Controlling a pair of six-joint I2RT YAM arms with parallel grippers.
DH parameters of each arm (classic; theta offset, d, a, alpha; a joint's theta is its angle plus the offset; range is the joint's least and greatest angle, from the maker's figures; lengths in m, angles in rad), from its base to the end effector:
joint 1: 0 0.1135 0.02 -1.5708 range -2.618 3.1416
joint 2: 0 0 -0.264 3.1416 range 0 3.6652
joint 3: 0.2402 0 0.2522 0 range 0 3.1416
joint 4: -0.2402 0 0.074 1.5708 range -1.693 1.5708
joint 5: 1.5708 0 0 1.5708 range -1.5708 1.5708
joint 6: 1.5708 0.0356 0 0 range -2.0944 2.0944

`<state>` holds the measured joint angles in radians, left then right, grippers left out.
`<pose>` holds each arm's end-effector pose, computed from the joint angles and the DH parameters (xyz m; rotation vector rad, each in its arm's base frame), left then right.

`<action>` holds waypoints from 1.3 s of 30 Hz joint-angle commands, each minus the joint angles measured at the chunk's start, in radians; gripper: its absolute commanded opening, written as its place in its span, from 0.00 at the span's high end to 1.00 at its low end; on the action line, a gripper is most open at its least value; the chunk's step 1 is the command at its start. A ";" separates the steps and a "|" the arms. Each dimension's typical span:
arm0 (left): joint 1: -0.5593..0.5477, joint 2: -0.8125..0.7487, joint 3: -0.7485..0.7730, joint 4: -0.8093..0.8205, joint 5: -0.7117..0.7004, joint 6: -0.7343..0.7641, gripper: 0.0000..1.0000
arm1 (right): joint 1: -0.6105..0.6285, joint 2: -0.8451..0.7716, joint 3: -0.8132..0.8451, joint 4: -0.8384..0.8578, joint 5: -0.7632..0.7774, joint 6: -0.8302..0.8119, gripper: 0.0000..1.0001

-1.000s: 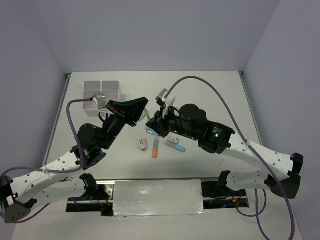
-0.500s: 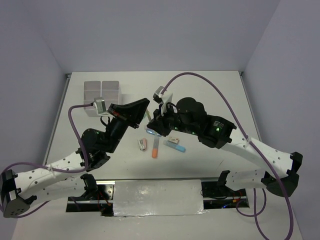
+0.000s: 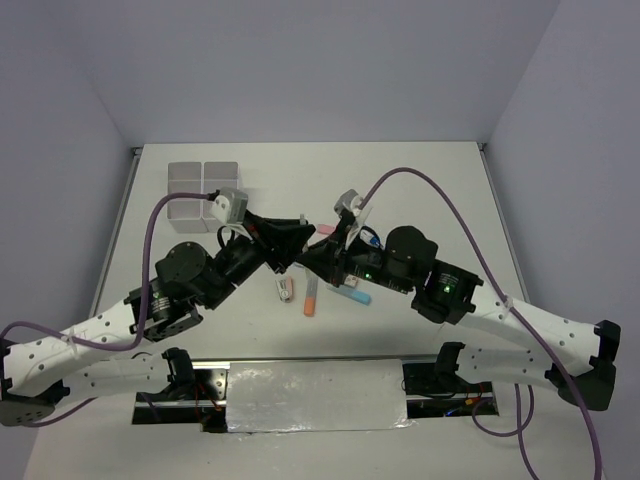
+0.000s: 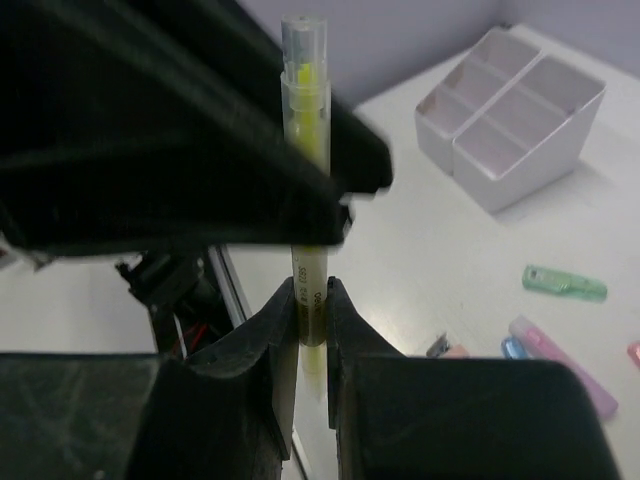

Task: Sort the stationery into containers
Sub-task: Close the pen cap on the pen, then place the pen in the storage box.

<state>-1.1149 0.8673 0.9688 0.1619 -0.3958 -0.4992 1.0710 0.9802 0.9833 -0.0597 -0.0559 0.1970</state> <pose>0.0960 -0.1646 0.4272 0.0733 1.4126 -1.1004 0.1071 0.2003 0.3873 -0.7719 1.5447 1.0052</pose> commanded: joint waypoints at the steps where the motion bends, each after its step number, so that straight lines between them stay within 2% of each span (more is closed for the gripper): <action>1: -0.011 0.021 0.077 -0.128 0.066 0.053 0.60 | 0.003 -0.040 -0.015 0.212 0.059 0.028 1.00; 2: -0.011 0.022 0.097 -0.122 0.072 0.056 0.57 | 0.004 -0.040 -0.020 0.210 0.076 0.028 1.00; 3: -0.011 0.022 0.105 -0.119 0.078 0.063 0.47 | 0.007 -0.041 -0.024 0.210 0.085 0.030 1.00; 4: -0.011 0.022 0.110 -0.114 0.087 0.065 0.43 | 0.007 -0.043 -0.031 0.210 0.093 0.032 1.00; 9: -0.011 0.022 0.114 -0.104 0.107 0.091 0.52 | 0.007 -0.052 -0.040 0.201 0.070 0.025 1.00; 16: -0.013 0.015 0.074 -0.079 0.114 0.113 0.50 | 0.024 -0.028 -0.032 0.169 0.027 -0.008 1.00; 19: -0.011 0.029 0.076 -0.090 0.106 0.128 0.57 | 0.032 -0.026 -0.037 0.167 0.030 -0.022 1.00; 22: -0.011 0.041 0.074 -0.099 0.081 0.139 0.77 | 0.037 -0.018 -0.034 0.156 0.027 -0.044 1.00; 23: -0.011 0.044 0.074 -0.099 0.074 0.140 0.90 | 0.037 -0.015 -0.035 0.155 0.025 -0.053 1.00; 24: -0.010 0.048 0.074 -0.102 0.066 0.142 0.99 | 0.038 -0.011 -0.038 0.155 0.031 -0.057 1.00; 25: -0.010 0.052 0.074 -0.105 0.043 0.146 1.00 | 0.038 -0.008 -0.044 0.156 0.039 -0.062 0.99; 27: -0.008 0.067 0.083 -0.122 -0.009 0.148 1.00 | 0.035 -0.003 -0.063 0.158 0.053 -0.082 0.84; 28: 0.003 0.075 0.100 -0.149 -0.061 0.155 1.00 | 0.032 -0.008 -0.072 0.150 0.054 -0.090 0.54; 30: 0.018 0.090 0.107 -0.159 -0.127 0.160 1.00 | 0.020 -0.037 -0.113 0.149 0.122 -0.088 0.14; 31: 0.051 0.093 0.105 -0.159 -0.165 0.166 1.00 | 0.009 -0.052 -0.130 0.146 0.134 -0.084 0.01; 33: 0.101 0.104 0.099 -0.147 -0.204 0.171 1.00 | -0.040 -0.104 -0.175 0.135 0.162 -0.061 0.00; 35: 0.197 0.128 0.090 -0.112 -0.254 0.171 1.00 | -0.086 -0.165 -0.213 0.103 0.186 -0.045 0.00; 38: 0.346 0.199 0.079 -0.009 -0.359 0.217 1.00 | -0.118 -0.248 -0.253 0.071 0.211 -0.039 0.00; 39: 0.439 0.222 0.076 0.032 -0.356 0.258 1.00 | -0.121 -0.264 -0.259 0.066 0.212 -0.039 0.00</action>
<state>-0.8139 1.0389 1.0412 0.0437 -0.6312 -0.3180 0.9646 0.7952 0.7364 0.0025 0.1150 0.1493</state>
